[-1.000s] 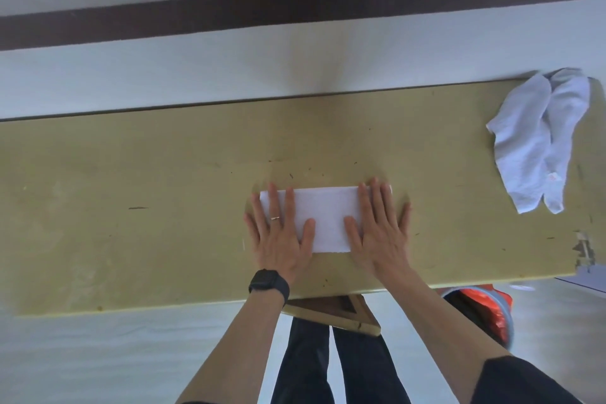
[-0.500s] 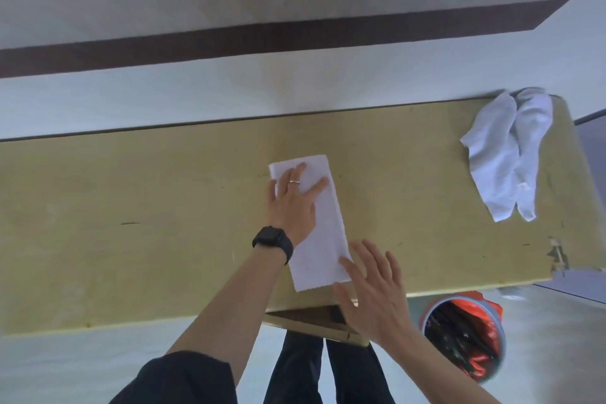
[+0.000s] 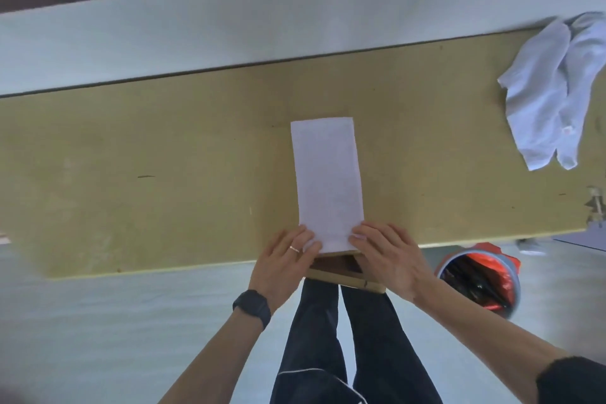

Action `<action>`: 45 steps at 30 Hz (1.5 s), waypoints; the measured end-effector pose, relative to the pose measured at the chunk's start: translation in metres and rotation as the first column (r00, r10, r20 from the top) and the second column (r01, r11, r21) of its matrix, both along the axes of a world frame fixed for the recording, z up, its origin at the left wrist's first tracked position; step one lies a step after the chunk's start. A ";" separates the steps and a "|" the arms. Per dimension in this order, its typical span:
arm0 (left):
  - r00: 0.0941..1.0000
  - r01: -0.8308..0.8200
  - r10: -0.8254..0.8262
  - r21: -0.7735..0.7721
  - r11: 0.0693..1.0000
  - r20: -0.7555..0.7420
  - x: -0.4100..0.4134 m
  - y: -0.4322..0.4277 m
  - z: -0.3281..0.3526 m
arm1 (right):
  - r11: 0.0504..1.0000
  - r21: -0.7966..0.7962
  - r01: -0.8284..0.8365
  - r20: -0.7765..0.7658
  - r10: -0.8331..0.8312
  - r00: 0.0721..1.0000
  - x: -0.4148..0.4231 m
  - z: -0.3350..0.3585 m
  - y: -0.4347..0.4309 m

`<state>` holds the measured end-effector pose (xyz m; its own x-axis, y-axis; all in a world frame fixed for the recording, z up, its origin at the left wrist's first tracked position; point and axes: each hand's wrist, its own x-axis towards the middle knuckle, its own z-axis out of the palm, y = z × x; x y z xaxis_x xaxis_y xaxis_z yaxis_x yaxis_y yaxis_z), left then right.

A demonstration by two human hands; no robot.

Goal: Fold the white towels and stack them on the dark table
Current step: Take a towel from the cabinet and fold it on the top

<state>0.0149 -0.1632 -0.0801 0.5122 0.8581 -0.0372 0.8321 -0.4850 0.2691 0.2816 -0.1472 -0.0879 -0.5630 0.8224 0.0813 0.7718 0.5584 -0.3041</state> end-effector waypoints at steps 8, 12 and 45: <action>0.995 -0.025 0.017 0.085 0.996 0.103 -0.001 -0.009 0.000 | 0.998 -0.010 0.060 -0.082 -0.061 0.995 -0.010 0.003 -0.010; 0.989 -0.058 0.056 0.007 0.998 0.136 -0.001 -0.005 0.002 | 0.996 -0.087 0.037 -0.135 -0.048 0.990 -0.010 0.014 -0.002; 0.582 -0.605 0.806 -0.604 0.519 0.109 0.007 0.215 0.035 | 0.440 -0.694 0.570 -0.064 -0.826 0.560 -0.066 0.042 0.199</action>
